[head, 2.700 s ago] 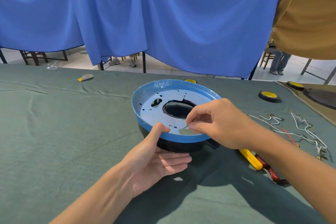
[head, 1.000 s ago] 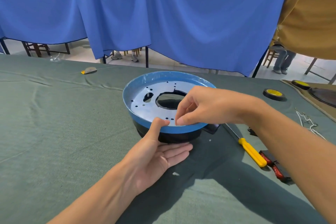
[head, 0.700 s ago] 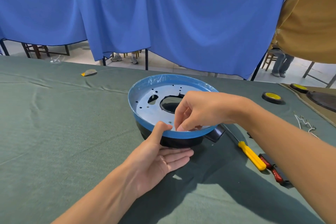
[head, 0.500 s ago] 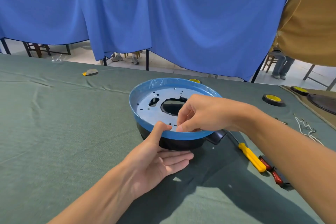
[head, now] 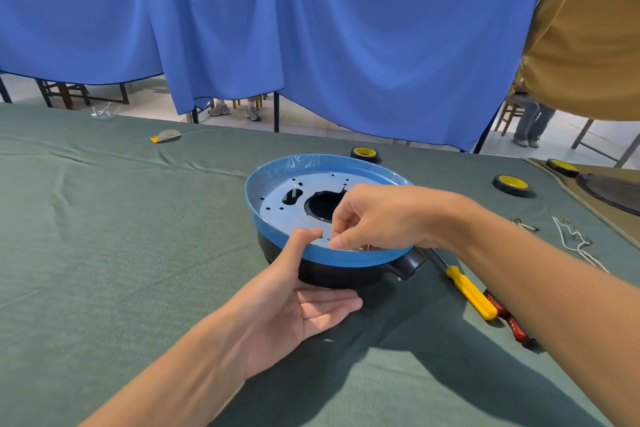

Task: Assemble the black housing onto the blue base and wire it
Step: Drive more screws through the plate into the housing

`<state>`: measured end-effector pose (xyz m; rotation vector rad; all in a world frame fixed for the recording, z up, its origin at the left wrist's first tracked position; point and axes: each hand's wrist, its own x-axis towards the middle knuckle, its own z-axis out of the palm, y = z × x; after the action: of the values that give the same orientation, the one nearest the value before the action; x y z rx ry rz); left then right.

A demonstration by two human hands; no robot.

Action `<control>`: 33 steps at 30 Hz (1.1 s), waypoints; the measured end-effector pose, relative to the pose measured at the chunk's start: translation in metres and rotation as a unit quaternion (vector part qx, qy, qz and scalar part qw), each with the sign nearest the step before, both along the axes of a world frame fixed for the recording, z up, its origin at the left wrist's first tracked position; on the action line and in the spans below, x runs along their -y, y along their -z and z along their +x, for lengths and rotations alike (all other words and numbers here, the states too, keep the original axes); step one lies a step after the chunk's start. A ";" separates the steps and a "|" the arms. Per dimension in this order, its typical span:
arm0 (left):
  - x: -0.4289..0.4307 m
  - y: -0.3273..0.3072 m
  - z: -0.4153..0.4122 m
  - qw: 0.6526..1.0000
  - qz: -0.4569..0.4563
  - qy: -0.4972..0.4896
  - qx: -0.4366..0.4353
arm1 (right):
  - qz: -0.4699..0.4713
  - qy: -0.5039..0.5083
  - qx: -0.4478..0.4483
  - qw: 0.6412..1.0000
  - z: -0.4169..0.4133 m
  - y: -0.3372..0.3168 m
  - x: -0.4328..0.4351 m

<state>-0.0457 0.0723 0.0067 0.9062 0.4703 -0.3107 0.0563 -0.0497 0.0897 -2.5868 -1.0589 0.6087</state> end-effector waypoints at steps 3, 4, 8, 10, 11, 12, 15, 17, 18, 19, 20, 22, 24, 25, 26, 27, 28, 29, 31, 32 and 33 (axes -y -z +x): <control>0.001 0.001 0.001 1.000 0.003 -0.002 0.002 | -0.030 -0.010 0.022 0.999 -0.001 0.002 0.001; 0.001 0.001 0.001 1.000 0.004 -0.002 0.004 | -0.040 -0.011 0.032 0.999 -0.002 0.002 0.001; -0.004 0.003 0.003 1.000 0.008 -0.006 0.006 | -0.048 -0.002 0.030 0.998 -0.005 -0.003 -0.002; -0.009 0.003 0.006 1.000 0.024 -0.009 0.000 | -0.044 0.003 0.040 0.998 -0.007 -0.003 -0.005; -0.013 0.003 0.007 0.999 0.034 -0.010 -0.001 | -0.040 0.005 0.044 0.998 -0.009 -0.003 -0.006; -0.018 0.002 0.008 0.999 0.045 -0.004 0.001 | -0.035 0.009 0.045 0.998 -0.010 -0.003 -0.008; -0.033 -0.003 0.010 0.996 0.077 0.041 0.006 | -0.012 0.017 0.038 0.999 -0.014 -0.001 -0.012; -0.042 -0.005 0.009 0.992 0.097 0.074 0.010 | 0.022 0.019 0.016 0.999 -0.017 0.001 -0.014; -0.044 -0.006 0.009 0.991 0.106 0.087 0.010 | 0.038 0.020 0.007 0.999 -0.018 0.002 -0.015; -0.046 -0.007 0.009 0.990 0.109 0.092 0.009 | 0.052 0.021 0.006 0.998 -0.019 0.003 -0.016; -0.046 -0.008 0.009 0.990 0.107 0.088 0.007 | 0.064 0.024 0.016 0.998 -0.020 0.004 -0.017; -0.046 -0.009 0.009 0.993 0.103 0.062 0.001 | 0.086 0.039 0.048 0.994 -0.020 0.007 -0.019; -0.044 -0.008 0.010 0.993 0.113 0.029 -0.002 | 0.109 0.070 0.060 0.990 -0.022 0.011 -0.021; -0.042 -0.008 0.010 0.993 0.117 0.007 -0.002 | 0.121 0.086 0.054 0.987 -0.023 0.014 -0.023; -0.040 -0.006 0.011 0.993 0.118 -0.020 0.000 | 0.130 0.101 0.047 0.985 -0.024 0.018 -0.026; -0.039 -0.005 0.011 0.992 0.112 -0.050 0.004 | 0.136 0.114 0.044 0.983 -0.026 0.020 -0.029; -0.037 -0.004 0.012 0.991 0.105 -0.078 0.010 | 0.142 0.123 0.046 0.981 -0.027 0.022 -0.032; -0.036 -0.002 0.012 0.990 0.100 -0.097 0.019 | 0.146 0.128 0.050 0.980 -0.028 0.023 -0.034; -0.033 0.000 0.012 0.988 0.085 -0.118 0.043 | 0.151 0.130 0.053 0.979 -0.028 0.023 -0.037; -0.032 0.002 0.012 0.987 0.071 -0.128 0.058 | 0.153 0.129 0.050 0.978 -0.028 0.023 -0.038; -0.032 0.002 0.012 0.986 0.057 -0.138 0.075 | 0.156 0.128 0.048 0.978 -0.027 0.022 -0.038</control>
<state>-0.0336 0.1042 0.0044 0.9550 0.4717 0.0372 0.0289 -0.0114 0.0674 -2.4348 -0.7592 0.2352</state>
